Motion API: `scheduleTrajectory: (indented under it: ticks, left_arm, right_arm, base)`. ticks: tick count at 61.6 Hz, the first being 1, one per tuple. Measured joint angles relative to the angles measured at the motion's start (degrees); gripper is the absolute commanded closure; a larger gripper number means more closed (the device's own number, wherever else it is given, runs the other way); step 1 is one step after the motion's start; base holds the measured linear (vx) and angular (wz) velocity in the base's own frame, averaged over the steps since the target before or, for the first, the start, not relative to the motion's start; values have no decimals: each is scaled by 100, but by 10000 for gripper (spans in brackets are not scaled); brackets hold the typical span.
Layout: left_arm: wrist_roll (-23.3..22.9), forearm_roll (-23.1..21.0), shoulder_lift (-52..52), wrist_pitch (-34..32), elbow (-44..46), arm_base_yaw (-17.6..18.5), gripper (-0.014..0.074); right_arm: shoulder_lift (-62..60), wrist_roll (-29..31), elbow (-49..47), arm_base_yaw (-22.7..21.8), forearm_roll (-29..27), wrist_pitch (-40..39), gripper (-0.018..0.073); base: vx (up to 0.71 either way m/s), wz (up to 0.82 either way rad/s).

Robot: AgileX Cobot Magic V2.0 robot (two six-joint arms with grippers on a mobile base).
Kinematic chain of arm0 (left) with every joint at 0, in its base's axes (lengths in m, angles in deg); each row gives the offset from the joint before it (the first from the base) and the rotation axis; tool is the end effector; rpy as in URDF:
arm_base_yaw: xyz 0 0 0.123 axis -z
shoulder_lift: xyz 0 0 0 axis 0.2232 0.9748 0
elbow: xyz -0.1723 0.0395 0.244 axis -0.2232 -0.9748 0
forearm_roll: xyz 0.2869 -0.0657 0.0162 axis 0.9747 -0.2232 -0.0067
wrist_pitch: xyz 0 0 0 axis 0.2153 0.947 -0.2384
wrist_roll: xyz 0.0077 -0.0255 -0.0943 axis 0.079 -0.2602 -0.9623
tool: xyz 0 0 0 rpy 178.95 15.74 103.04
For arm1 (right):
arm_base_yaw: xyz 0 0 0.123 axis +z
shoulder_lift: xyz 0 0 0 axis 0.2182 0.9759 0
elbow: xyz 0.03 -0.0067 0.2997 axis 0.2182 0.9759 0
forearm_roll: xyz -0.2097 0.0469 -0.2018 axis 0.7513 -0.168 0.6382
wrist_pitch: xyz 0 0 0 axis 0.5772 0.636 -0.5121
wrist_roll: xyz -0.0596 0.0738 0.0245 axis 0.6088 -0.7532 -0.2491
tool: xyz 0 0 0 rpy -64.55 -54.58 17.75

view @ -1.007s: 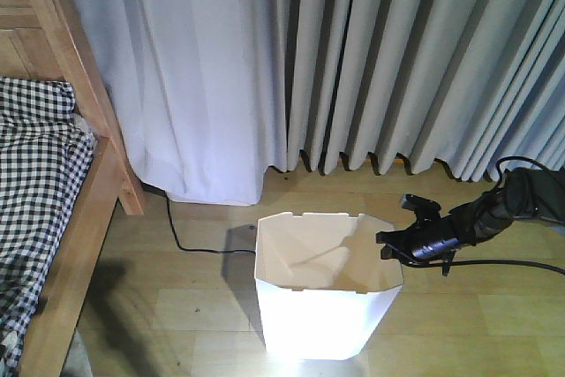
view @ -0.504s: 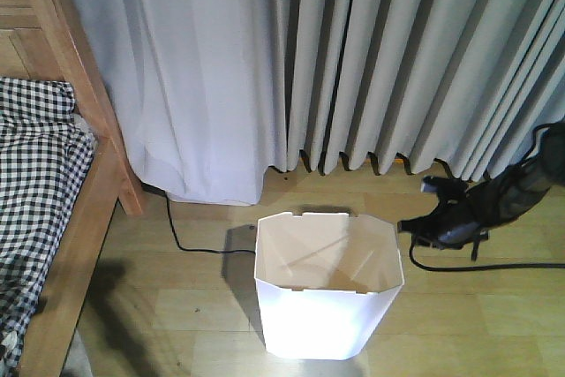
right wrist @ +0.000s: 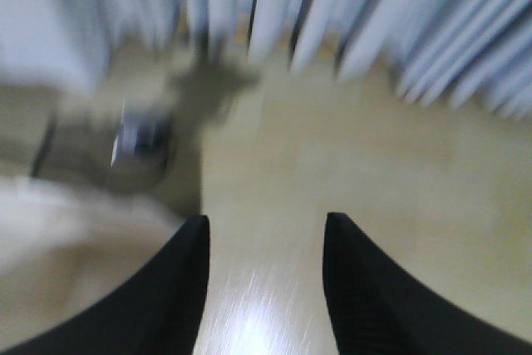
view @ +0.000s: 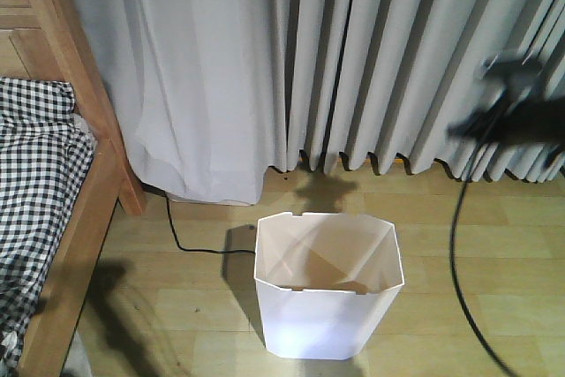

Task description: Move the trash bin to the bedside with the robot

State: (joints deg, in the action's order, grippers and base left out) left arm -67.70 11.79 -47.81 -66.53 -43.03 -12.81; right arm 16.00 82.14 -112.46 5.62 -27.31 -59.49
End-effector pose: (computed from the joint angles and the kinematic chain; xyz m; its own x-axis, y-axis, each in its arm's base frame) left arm 0.0887 -0.0010 0.1780 -0.1899 -0.0814 -0.9784 -0.0049 0.9966 -0.0819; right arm 0.4029 -0.0406 0.1418 -0.7080 -0.1294 -0.6943 -0.0939 0.9916 -0.0890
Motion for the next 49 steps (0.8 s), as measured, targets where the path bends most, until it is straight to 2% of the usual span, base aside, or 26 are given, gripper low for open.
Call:
scheduleTrajectory:
  ticks: [24,41,49]
  left_arm:
    - [0,0,0,0,0,0,602]
    - [0,0,0,0,0,0,602]
    - [0,0,0,0,0,0,602]
  right_arm:
    - [-3921,14,1474,0,0,285,246]
    - [-6049,14,2979,0,0,183,246]
    - [-6916,14,3462,0,-313,172,246]
  base:
    - [0,0]
    - [0,0]
    - [0,0]
